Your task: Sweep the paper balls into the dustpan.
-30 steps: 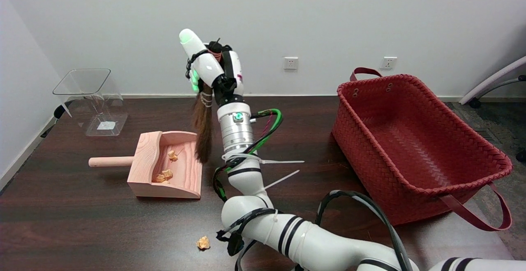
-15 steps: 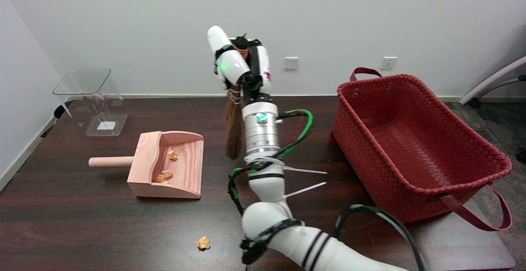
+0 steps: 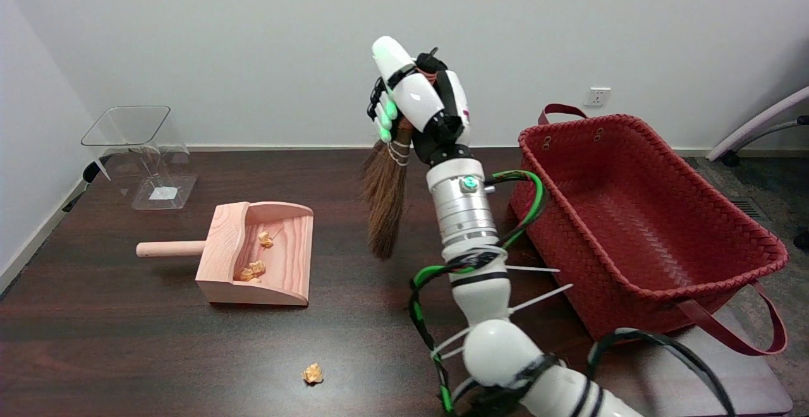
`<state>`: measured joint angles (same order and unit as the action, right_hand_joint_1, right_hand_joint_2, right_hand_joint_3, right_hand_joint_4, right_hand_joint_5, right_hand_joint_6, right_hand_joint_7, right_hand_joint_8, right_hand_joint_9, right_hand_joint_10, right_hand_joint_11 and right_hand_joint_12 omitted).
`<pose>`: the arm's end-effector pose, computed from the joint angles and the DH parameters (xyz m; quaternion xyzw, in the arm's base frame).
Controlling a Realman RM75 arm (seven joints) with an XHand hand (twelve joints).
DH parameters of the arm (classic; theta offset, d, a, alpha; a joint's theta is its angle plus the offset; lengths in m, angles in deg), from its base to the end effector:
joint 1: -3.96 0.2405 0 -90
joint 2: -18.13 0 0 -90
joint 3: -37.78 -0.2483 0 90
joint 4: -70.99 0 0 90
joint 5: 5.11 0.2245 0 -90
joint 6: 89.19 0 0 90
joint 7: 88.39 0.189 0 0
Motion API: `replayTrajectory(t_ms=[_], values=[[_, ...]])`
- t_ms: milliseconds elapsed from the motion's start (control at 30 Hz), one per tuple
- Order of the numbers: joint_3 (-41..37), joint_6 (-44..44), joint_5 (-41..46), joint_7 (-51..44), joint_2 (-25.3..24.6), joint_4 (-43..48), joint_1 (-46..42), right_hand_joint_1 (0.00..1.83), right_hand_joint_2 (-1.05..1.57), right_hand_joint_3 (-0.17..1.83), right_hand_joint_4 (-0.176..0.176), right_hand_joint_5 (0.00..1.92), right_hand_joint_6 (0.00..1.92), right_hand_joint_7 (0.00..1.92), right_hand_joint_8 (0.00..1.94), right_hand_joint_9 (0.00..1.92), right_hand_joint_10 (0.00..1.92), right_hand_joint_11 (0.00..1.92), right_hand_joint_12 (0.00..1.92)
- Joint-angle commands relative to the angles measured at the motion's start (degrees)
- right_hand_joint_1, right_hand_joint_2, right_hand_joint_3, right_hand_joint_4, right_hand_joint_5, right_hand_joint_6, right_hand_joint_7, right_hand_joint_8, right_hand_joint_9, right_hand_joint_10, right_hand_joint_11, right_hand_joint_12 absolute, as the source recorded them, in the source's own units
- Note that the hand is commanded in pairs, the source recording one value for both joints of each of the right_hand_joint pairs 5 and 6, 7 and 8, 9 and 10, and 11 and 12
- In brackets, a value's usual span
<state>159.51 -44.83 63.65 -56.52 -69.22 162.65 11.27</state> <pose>-0.1451 -0.3910 0.1658 0.5010 -0.4054 0.6808 0.3481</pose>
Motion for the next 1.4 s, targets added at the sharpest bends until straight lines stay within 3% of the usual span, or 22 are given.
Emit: replayTrajectory(t_ms=[33, 333, 367, 400, 433, 900, 933, 967, 1000, 1400], values=[[1.5, -9.7, 13.4, 5.9, 9.3, 15.0, -7.0, 0.79, 1.57, 0.32, 0.0, 1.92, 1.92, 1.92, 1.92, 1.92, 1.92, 1.92, 1.92], [4.3, -12.9, 12.0, 7.2, 9.2, 15.1, -7.2, 0.77, 1.57, 0.36, 0.0, 1.92, 1.92, 1.92, 1.92, 1.92, 1.92, 1.92, 1.92], [13.3, -10.2, 13.3, 11.8, 7.8, 26.5, -7.6, 0.78, 1.57, 0.36, 0.0, 1.92, 1.92, 1.92, 1.92, 1.92, 1.92, 1.92, 1.92], [6.4, -12.5, 10.9, 8.9, 9.2, 16.5, -7.3, 0.78, 1.57, 0.37, 0.0, 1.92, 1.92, 1.92, 1.92, 1.92, 1.92, 1.92, 1.92], [5.8, -13.0, 9.7, 9.0, 9.3, 15.1, -7.3, 0.78, 1.57, 0.37, 0.0, 1.92, 1.92, 1.92, 1.92, 1.92, 1.92, 1.92, 1.92], [12.5, -13.8, 8.6, 9.5, 9.1, 14.6, -7.6, 0.78, 1.57, 0.42, 0.0, 1.92, 1.92, 1.92, 1.92, 1.92, 1.92, 1.92, 1.92], [21.9, -11.6, 10.5, 13.1, 7.6, 25.9, -8.2, 0.78, 1.57, 0.42, 0.0, 1.92, 1.92, 1.92, 1.92, 1.92, 1.92, 1.92, 1.92], [13.9, -14.2, 8.8, 9.6, 9.0, 15.8, -7.9, 0.8, 1.57, 0.42, 0.0, 1.92, 1.92, 1.92, 1.92, 1.92, 1.92, 1.92, 1.92], [13.0, -15.1, 8.5, 9.4, 9.1, 14.3, -8.1, 0.8, 1.57, 0.43, 0.0, 1.92, 1.92, 1.92, 1.92, 1.92, 1.92, 1.92, 1.92], [13.2, -20.3, 8.5, 9.9, 9.8, 11.7, -8.0, 0.83, 1.57, 0.5, 0.0, 1.92, 1.92, 1.92, 1.92, 1.92, 1.92, 1.92, 1.92]])
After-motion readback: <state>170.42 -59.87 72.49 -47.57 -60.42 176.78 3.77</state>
